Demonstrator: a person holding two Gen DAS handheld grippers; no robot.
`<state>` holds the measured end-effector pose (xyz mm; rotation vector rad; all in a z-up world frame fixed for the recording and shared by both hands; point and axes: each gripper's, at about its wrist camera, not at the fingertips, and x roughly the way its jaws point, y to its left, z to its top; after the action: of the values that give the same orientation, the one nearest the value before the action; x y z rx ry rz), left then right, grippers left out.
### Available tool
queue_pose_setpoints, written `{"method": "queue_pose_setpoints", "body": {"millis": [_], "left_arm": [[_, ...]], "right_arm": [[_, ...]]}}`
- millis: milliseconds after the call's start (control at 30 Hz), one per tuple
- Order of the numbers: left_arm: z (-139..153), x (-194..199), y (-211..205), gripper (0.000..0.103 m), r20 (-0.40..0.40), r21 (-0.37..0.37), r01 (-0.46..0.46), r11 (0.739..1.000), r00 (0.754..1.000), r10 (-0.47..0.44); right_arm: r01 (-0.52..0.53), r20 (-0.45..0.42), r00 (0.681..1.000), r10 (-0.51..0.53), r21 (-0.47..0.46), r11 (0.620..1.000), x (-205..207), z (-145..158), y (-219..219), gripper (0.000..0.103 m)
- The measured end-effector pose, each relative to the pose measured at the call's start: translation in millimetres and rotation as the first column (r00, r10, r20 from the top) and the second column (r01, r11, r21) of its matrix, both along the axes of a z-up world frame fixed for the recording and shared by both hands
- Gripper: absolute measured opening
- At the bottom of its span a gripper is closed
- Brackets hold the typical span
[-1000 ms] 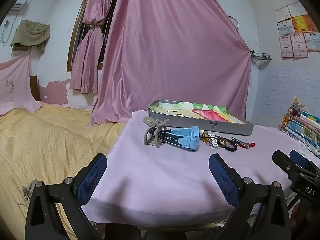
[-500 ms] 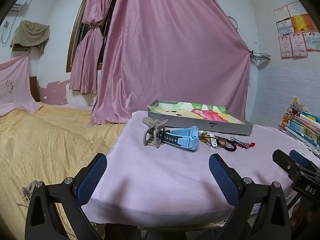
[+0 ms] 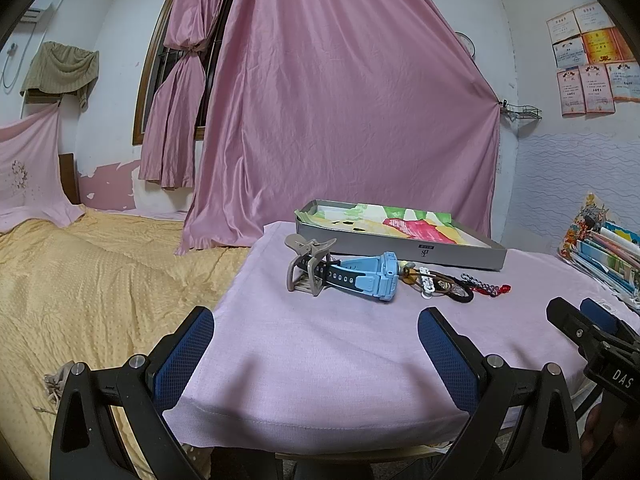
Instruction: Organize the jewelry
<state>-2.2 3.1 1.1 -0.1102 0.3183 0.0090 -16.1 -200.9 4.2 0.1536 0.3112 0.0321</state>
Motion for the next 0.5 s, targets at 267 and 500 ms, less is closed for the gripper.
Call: {"method": "queue_pose_setpoints", "body": {"millis": [267,500], "left_arm": [[0.4,-0.8,0.1,0.102,0.000,0.001,0.000,1.000,1.000,0.000],[0.4,-0.7,-0.1,0.102,-0.001,0.002,0.001,1.000,1.000,-0.001]], "right_arm": [[0.001,0.002,1.000,-0.001,0.001,1.000,0.1,0.9,-1.1,0.102],[0.001,0.003,1.000,-0.001,0.002,1.000,-0.1,2.2,-2.2,0.102]]}}
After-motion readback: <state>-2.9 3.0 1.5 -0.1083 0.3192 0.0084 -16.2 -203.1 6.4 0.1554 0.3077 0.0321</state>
